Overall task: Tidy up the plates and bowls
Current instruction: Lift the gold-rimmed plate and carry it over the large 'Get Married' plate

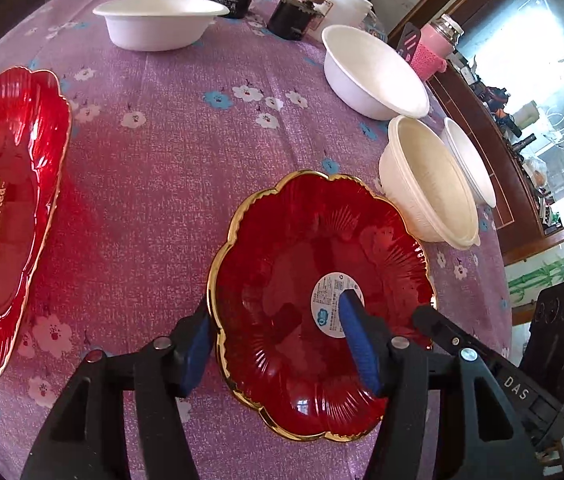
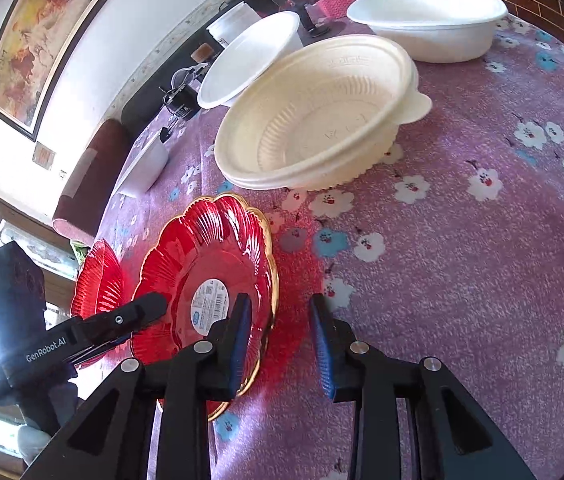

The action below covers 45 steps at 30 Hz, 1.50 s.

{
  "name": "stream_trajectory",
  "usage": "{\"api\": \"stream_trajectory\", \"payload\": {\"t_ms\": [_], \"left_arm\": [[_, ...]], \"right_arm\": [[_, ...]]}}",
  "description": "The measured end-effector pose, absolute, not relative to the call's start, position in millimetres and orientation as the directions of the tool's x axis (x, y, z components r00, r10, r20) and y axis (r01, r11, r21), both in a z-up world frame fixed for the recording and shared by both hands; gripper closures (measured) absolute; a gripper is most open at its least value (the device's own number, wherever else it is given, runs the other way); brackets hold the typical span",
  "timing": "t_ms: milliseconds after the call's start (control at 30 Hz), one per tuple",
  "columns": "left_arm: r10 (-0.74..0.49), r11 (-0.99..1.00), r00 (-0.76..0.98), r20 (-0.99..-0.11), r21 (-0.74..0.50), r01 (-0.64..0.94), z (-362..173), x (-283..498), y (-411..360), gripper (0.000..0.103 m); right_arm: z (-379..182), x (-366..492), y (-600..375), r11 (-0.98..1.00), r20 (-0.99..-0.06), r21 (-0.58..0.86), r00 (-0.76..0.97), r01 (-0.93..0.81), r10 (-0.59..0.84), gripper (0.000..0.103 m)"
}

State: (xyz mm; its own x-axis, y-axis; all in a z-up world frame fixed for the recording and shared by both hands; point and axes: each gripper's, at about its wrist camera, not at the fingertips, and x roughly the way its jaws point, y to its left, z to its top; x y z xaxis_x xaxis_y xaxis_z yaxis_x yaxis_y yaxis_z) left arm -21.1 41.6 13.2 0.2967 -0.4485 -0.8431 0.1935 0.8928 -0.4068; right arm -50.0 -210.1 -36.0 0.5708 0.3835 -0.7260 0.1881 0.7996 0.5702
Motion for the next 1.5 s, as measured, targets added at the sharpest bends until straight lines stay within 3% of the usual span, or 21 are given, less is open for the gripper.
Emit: {"api": "stream_trajectory", "payload": {"t_ms": [67,200,233,333,567,700,900,1200,1500], "left_arm": [[-0.447,0.894,0.317,-0.836,-0.405,0.192,12,-22,39,0.061],[-0.431,0.902,0.35,-0.832,-0.397,0.168,11,-19,39,0.074],[-0.428,0.904,0.352,-0.833,-0.398,0.157,10,-21,41,0.081],[-0.45,0.893,0.37,-0.813,-0.424,0.153,15,-28,53,0.089],[-0.457,0.885,0.522,-0.72,-0.425,0.189,67,-58,77,0.09],[-0.472,0.867,0.593,-0.652,-0.466,0.176,102,-66,113,0.09],[-0.398,0.883,0.702,-0.591,-0.454,0.119,141,-74,175,0.09],[-0.253,0.915,0.782,-0.569,-0.404,0.003,159,-71,248,0.09],[-0.209,0.905,0.735,-0.646,-0.413,-0.105,105,-47,278,0.09]], "right_arm": [[-36,-47,-206,0.798,-0.72,0.578,0.567,0.17,0.4,0.072],[-36,-42,-199,0.813,-0.718,0.56,0.583,0.157,0.381,0.069],[-36,-42,-200,0.813,-0.718,0.559,0.586,0.163,0.376,0.072],[-37,-47,-204,0.808,-0.718,0.56,0.594,0.184,0.363,0.092],[9,-70,-183,0.85,-0.661,0.521,0.67,0.083,0.339,0.092],[47,-66,-163,0.847,-0.617,0.532,0.686,0.001,0.387,0.092],[94,-44,-107,0.837,-0.569,0.528,0.672,-0.143,0.474,0.092],[128,-11,-9,0.839,-0.57,0.456,0.627,-0.295,0.53,0.092],[82,22,36,0.858,-0.658,0.43,0.553,-0.282,0.511,0.091]]}}
